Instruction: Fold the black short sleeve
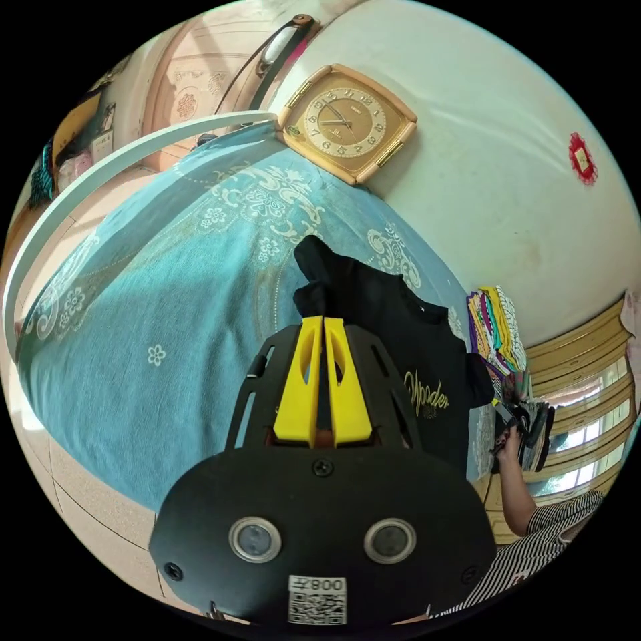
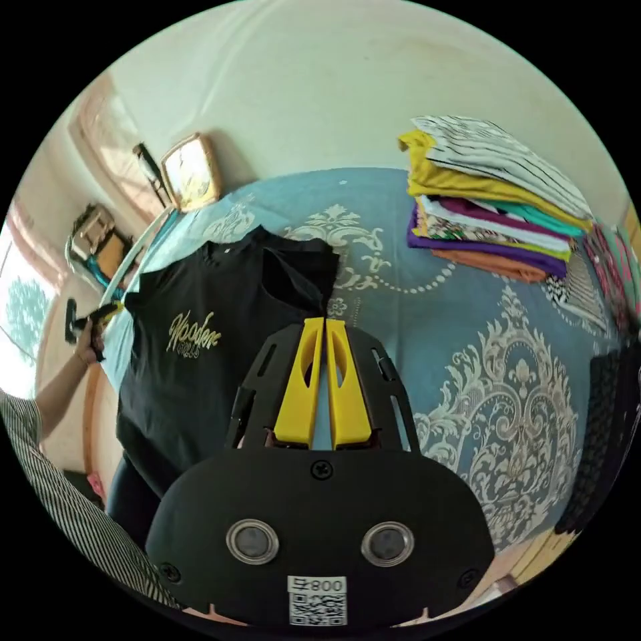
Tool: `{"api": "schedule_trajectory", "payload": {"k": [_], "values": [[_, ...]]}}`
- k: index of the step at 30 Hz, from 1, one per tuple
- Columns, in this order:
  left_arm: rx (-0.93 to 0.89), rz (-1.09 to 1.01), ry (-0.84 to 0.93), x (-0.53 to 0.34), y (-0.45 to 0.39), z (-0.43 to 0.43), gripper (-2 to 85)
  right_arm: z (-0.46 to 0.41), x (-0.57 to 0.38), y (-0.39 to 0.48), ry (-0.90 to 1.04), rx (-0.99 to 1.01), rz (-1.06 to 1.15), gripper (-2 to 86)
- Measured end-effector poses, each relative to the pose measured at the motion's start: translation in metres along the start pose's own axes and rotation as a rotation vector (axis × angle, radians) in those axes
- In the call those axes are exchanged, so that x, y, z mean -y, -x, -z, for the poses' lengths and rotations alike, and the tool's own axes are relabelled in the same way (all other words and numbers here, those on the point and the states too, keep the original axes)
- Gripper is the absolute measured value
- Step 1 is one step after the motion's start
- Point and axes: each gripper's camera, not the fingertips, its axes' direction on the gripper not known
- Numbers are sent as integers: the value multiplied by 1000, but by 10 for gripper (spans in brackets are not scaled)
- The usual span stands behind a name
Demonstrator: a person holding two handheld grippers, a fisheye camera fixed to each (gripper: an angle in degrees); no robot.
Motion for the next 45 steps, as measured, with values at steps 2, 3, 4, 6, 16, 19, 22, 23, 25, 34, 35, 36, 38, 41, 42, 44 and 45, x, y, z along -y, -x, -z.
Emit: {"api": "schedule_trajectory", "payload": {"k": [2,3,4,6,16,19,22,23,25,34,35,36,38,41,42,44,45], "values": [[-9,42,4,-10,10,-6,4,-1,-17,-61,2,102,-214,2],[7,90,22,-16,18,-15,4,-5,-23,-75,12,119,-279,2],[17,120,26,-19,22,-18,4,-13,-38,-101,29,134,-403,1],[3,195,26,-27,34,-29,3,-23,-59,-130,38,210,-559,1],[28,-32,18,21,-37,-63,14,-27,36,-50,15,132,-172,15],[51,-160,57,53,-77,-95,29,-57,93,-18,100,-3,-28,41],[98,-236,100,89,-106,-131,39,-89,140,7,176,-161,104,54],[117,-250,118,103,-115,-145,42,-100,154,13,197,-203,140,56],[150,-283,120,122,-130,-163,45,-112,168,17,222,-250,168,59],[304,-393,233,172,-168,-243,15,-139,175,17,258,-295,229,17],[316,-395,222,175,-171,-245,12,-140,178,19,266,-297,224,13],[328,-404,224,178,-176,-250,11,-140,179,20,271,-301,226,11],[343,-416,211,180,-184,-254,10,-140,184,21,283,-332,210,6],[334,-437,175,183,-194,-258,13,-127,188,11,243,-307,128,4],[326,-430,195,184,-193,-264,15,-126,189,8,237,-294,109,4],[333,-416,197,185,-194,-269,23,-132,189,-2,277,-237,51,5],[308,-423,167,186,-197,-267,30,-132,189,-3,271,-228,44,6]]}}
